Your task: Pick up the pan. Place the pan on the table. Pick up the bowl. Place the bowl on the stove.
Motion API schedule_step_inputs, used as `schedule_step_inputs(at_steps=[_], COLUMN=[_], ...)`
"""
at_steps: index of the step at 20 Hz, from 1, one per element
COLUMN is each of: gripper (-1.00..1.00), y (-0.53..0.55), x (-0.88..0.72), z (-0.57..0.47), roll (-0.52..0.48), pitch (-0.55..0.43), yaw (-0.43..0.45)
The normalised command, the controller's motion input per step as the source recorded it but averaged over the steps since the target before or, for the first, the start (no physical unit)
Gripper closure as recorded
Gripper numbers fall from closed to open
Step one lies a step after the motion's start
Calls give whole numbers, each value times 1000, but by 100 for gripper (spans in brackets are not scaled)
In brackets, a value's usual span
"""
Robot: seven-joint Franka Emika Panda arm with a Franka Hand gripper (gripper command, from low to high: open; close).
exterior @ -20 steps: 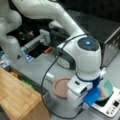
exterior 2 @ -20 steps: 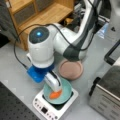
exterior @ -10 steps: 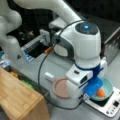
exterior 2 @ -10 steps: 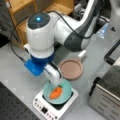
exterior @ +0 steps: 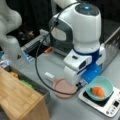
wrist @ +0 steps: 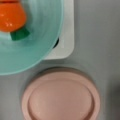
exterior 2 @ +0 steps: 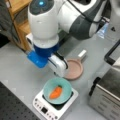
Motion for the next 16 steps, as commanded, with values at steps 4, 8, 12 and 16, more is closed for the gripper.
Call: schedule_step_inputs(at_steps=[4,8,12,16], gripper=[-100,-100,-100,-100], y=[77,41,9,31], x=[-761,-633,-566,-746], z=[33,-139,-215,-238], roll=[-12,-10,-18,-6], pitch=[-78,-160,-218,-245], yaw=[56,47,54,99])
